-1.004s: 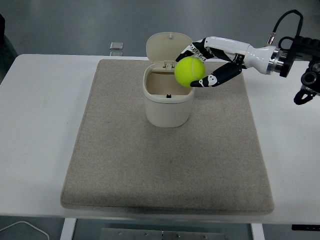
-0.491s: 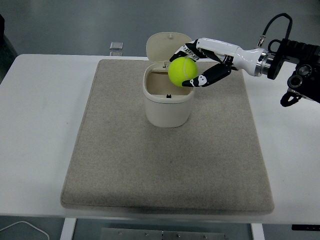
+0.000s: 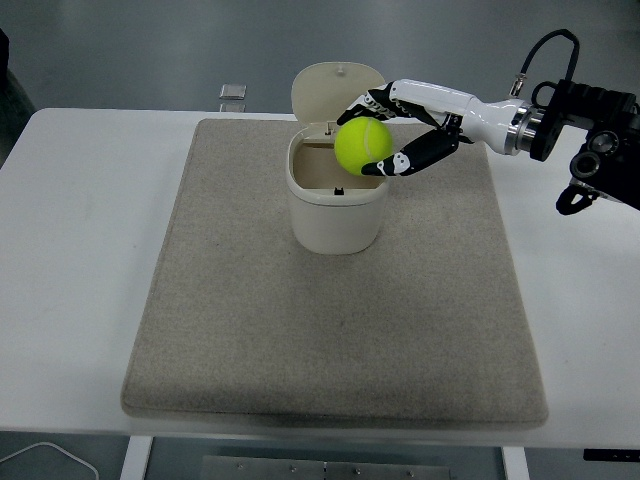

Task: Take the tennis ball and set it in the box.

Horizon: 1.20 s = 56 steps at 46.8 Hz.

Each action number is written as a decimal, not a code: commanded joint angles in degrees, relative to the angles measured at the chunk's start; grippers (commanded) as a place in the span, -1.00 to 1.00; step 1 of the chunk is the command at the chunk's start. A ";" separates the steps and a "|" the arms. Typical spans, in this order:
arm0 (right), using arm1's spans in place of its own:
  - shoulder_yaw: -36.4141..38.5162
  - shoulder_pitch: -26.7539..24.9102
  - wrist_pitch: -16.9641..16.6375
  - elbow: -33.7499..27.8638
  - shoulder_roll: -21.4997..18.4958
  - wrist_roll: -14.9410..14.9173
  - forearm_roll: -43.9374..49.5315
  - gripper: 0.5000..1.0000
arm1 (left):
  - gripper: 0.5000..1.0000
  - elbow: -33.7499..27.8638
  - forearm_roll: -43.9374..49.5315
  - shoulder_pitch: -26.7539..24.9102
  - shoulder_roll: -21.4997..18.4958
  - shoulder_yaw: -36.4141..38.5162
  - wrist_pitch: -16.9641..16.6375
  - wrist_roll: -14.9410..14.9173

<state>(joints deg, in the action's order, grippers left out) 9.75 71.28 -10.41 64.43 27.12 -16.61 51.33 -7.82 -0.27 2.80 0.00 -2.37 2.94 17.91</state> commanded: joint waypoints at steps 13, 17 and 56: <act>0.00 0.00 -0.58 0.08 0.21 0.00 -1.76 0.43 | 0.97 0.00 0.00 0.01 0.00 0.00 0.04 0.02; 0.00 0.00 -0.58 0.17 0.21 0.00 -1.76 0.44 | 0.97 0.00 0.00 0.01 0.00 0.00 0.04 0.02; 1.41 -1.58 -18.07 -1.32 8.65 0.00 -17.48 0.44 | 0.97 0.00 0.00 0.01 0.00 0.00 0.04 0.02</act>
<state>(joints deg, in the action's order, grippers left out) 11.18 70.63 -27.95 63.87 35.26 -16.66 37.24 -7.82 -0.28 2.81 0.00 -2.37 2.97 17.93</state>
